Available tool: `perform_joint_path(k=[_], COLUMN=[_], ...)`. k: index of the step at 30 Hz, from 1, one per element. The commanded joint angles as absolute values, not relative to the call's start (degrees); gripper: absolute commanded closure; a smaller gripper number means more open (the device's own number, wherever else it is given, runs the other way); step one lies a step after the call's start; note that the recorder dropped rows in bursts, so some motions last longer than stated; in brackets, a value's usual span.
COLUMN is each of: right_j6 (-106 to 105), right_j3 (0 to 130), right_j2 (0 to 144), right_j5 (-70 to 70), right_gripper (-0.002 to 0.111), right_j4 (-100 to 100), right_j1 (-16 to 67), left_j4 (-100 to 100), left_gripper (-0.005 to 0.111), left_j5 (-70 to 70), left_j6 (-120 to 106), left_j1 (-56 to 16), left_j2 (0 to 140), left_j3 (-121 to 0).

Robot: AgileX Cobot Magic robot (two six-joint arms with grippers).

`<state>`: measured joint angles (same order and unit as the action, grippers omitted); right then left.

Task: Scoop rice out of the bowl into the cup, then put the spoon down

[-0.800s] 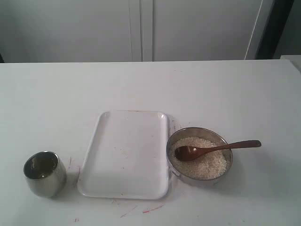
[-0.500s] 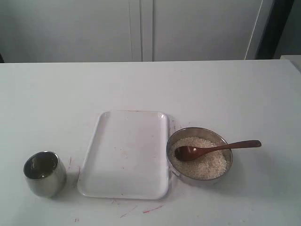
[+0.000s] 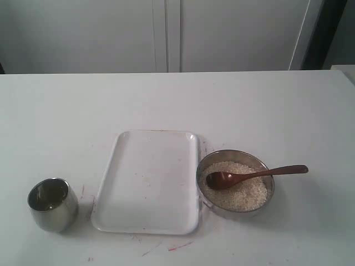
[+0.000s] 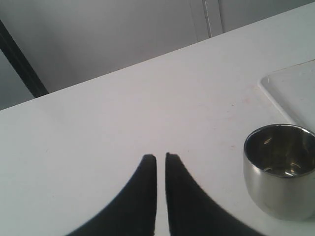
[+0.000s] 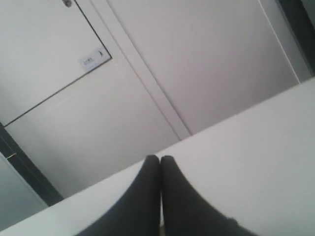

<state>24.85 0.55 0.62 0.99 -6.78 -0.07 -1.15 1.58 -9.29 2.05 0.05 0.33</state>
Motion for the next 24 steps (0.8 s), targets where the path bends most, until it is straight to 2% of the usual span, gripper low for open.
perform_joint_path(k=[1,4,10,17,24], right_j6=[27.25,27.14,19.07,1.77,-5.09], right_j3=[7.27,13.92,28.69,47.87,62.58], right_j2=[2.34,6.06,20.37,41.95,55.01], right_j5=[-13.39,-20.87,-24.65,-42.73,-59.76], right_gripper=[0.108,0.108,0.108,0.108,0.108], right_j4=[-7.02,-10.32,-10.22,-10.0,-8.73], right_j1=[-0.38,-0.06,3.44,3.95,3.95], left_j4=[-0.51,-0.51,-0.51,-0.51,-0.51], left_gripper=[0.092,0.092,0.092,0.092,0.092], left_j5=[1.25,1.25,1.25,1.25,1.25], left_j6=[-9.21,-9.21,-9.21,-9.21,-9.21], left_j1=[2.0,2.0,2.0,2.0,1.9], left_j2=[0.0,0.0,0.0,0.0,0.0], left_j3=[0.0,0.0,0.0,0.0,0.0])
